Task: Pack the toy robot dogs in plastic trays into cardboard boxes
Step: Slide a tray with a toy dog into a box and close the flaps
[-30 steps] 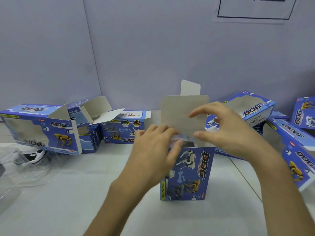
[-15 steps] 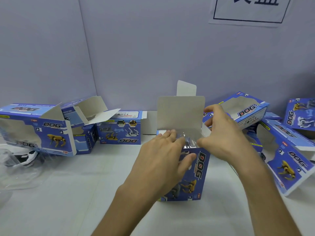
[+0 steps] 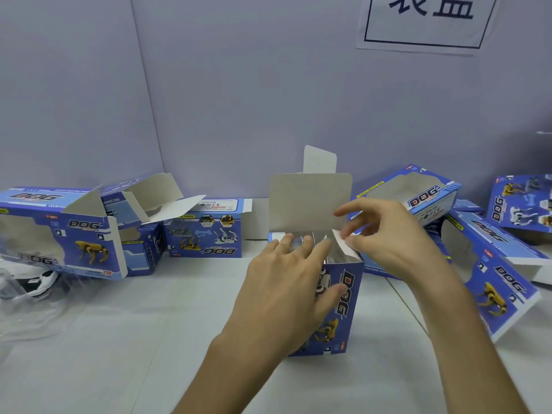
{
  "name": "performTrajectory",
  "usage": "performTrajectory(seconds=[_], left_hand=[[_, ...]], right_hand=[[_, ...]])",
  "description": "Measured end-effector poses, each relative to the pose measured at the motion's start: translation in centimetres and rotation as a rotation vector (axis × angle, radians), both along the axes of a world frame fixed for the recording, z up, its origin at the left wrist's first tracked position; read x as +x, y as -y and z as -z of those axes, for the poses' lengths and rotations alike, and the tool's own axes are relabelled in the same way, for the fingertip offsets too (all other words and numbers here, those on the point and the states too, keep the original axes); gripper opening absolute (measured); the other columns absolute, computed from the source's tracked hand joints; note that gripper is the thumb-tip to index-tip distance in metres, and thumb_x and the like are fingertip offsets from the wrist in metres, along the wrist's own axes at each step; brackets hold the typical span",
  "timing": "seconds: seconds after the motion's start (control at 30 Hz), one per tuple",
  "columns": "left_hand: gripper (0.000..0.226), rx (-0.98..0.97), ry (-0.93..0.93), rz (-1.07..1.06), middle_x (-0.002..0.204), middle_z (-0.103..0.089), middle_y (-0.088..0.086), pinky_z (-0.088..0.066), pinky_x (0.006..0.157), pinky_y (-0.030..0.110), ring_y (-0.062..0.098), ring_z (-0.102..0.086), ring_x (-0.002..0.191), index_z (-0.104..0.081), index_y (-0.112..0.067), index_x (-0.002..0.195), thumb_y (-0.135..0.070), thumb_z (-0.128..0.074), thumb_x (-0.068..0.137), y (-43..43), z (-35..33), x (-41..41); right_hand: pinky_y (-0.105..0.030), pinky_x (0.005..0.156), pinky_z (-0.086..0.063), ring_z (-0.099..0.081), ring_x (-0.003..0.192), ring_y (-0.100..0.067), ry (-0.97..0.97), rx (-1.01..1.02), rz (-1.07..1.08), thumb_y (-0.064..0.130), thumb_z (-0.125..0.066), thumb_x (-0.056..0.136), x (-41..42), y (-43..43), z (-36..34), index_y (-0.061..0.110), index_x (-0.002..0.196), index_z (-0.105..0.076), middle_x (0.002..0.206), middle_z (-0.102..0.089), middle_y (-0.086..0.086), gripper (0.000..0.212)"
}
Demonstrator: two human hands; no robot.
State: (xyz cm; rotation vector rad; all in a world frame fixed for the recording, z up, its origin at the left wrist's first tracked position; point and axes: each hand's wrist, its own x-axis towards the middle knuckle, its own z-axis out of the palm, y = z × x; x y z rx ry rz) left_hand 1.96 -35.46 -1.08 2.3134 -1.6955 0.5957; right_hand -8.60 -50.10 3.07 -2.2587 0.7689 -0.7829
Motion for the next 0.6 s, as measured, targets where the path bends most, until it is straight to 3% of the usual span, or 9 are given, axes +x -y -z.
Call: performTrajectory(seconds=[0.17,0.3,0.37,0.47,0.6], left_hand=[[0.071,0.000,0.033,0.003,0.143,-0.046,-0.004,-0.033,0.107,0.035,0.026,-0.036,0.138,-0.011,-0.041,0.153,-0.074,-0.019,0.091,0.6,0.0,-0.6],[0.071,0.000,0.055,-0.018,0.137,-0.045,-0.003,-0.033,0.103,0.036,0.025,-0.039,0.132,-0.014,-0.042,0.152,-0.076,-0.017,0.089,1.1,0.1,-0.8],[0.070,-0.005,0.050,-0.023,0.139,-0.043,-0.003,-0.033,0.105,0.037,0.025,-0.038,0.133,-0.017,-0.041,0.152,-0.075,-0.021,0.090,1.3,0.1,-0.8],[0.064,-0.028,0.031,-0.031,0.142,-0.042,-0.004,-0.034,0.105,0.036,0.025,-0.039,0.133,-0.024,-0.042,0.149,-0.072,-0.031,0.092,1.4,0.2,-0.8],[0.061,-0.033,0.024,-0.036,0.159,-0.026,0.001,-0.030,0.111,0.039,0.026,-0.033,0.141,-0.025,-0.043,0.148,-0.068,-0.036,0.093,1.5,0.3,-0.6]], right_hand=[[-0.024,0.065,-0.046,-0.064,0.093,-0.008,0.084,0.316,-0.037,0.013,-0.082,0.080,-0.1,2.0,0.8,0.029,0.110,-0.054,0.110,-0.059,0.008,0.044],[-0.029,0.078,-0.056,-0.066,0.096,-0.006,0.117,0.448,-0.130,0.003,-0.075,0.082,0.6,2.7,1.4,0.028,0.117,-0.056,0.116,-0.065,0.009,0.047],[-0.026,0.074,-0.057,-0.069,0.096,-0.010,0.121,0.486,-0.178,-0.003,-0.070,0.083,0.8,2.7,1.4,0.029,0.117,-0.057,0.116,-0.067,0.007,0.048],[-0.024,0.069,-0.059,-0.071,0.095,-0.012,0.178,0.442,-0.298,-0.016,-0.059,0.084,1.2,2.5,1.5,0.028,0.121,-0.058,0.116,-0.069,0.009,0.057],[-0.020,0.083,-0.056,-0.062,0.108,0.001,0.294,0.085,-0.306,-0.018,-0.060,0.080,1.3,1.8,1.2,0.034,0.124,-0.055,0.117,-0.066,0.016,0.068]])
